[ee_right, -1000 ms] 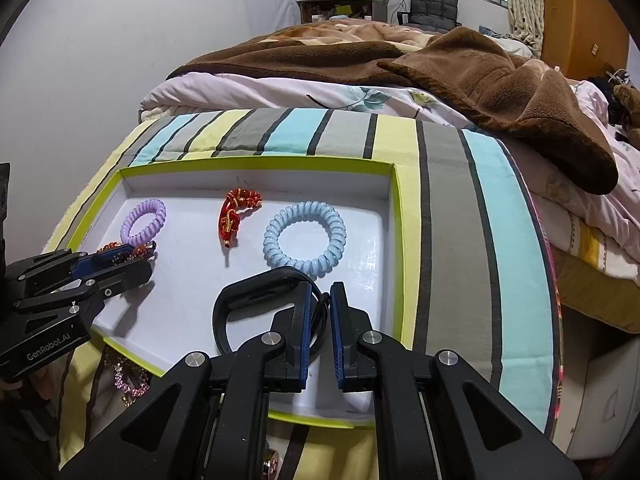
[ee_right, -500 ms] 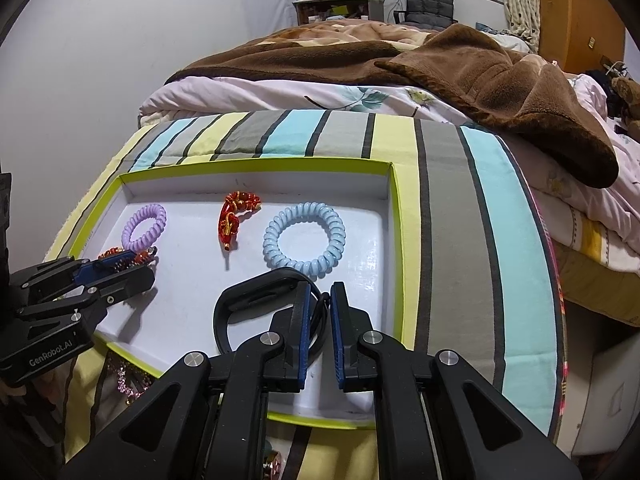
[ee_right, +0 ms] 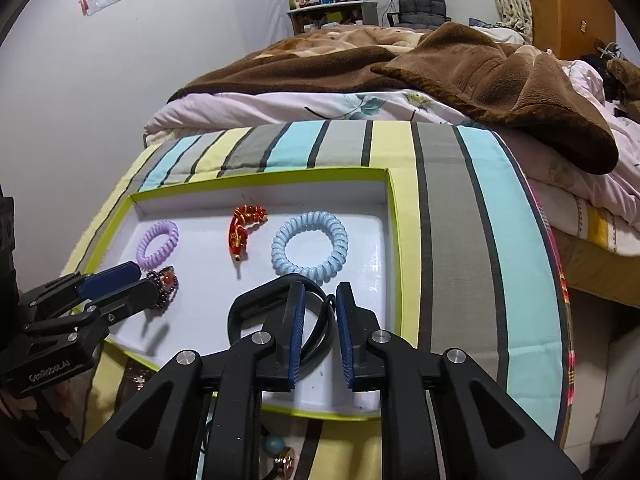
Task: Organize jewelry
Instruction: 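Lower both pieces into the box and open both grippers, then grasp the white-flower grey hair tie with left gripper while right grasps teal-bead black hair tie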
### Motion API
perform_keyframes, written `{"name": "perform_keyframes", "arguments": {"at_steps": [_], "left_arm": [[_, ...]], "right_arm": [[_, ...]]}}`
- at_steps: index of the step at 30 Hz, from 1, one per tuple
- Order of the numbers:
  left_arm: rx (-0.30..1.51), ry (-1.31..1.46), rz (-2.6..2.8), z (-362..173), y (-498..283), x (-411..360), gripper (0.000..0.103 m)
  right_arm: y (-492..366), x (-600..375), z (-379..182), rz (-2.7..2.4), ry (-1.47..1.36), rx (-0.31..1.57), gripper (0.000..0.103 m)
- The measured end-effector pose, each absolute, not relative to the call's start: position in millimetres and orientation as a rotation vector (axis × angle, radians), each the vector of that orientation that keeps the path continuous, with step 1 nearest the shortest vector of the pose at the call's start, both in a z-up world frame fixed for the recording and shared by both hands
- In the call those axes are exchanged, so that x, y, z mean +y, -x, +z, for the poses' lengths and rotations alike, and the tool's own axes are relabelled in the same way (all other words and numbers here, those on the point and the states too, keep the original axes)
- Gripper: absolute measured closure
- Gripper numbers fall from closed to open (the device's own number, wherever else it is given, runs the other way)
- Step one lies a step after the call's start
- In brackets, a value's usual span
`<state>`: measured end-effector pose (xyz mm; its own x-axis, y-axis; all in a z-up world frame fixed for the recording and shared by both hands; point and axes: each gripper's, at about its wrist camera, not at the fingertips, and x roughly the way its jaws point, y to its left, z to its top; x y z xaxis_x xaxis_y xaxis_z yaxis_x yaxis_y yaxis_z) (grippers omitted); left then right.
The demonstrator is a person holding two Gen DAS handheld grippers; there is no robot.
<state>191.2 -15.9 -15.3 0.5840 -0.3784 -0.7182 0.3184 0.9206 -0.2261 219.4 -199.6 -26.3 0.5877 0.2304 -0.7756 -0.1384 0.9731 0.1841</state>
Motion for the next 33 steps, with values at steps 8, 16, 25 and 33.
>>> {"name": "perform_keyframes", "arguments": {"at_steps": [8,16,25,33], "left_arm": [[0.805,0.091,-0.409,3.3,-163.8,-4.9,0.053],[0.784,0.119,-0.407,10.3,-130.8,3.8,0.052],[0.795,0.154,-0.379,1.9,-100.6,15.6,0.051],[0.816,0.168,-0.368,-9.1,-80.8,22.1,0.051]], "right_arm": [[-193.9,-207.5,-7.4,0.241,-0.156,0.865,0.060],[-158.8,-213.8,-4.0,0.236,-0.181,0.858,0.060],[-135.3,-204.8,-25.5,0.231,-0.138,0.912,0.060],[-133.6,-191.3,-41.3,0.212,-0.061,0.945,0.060]]}}
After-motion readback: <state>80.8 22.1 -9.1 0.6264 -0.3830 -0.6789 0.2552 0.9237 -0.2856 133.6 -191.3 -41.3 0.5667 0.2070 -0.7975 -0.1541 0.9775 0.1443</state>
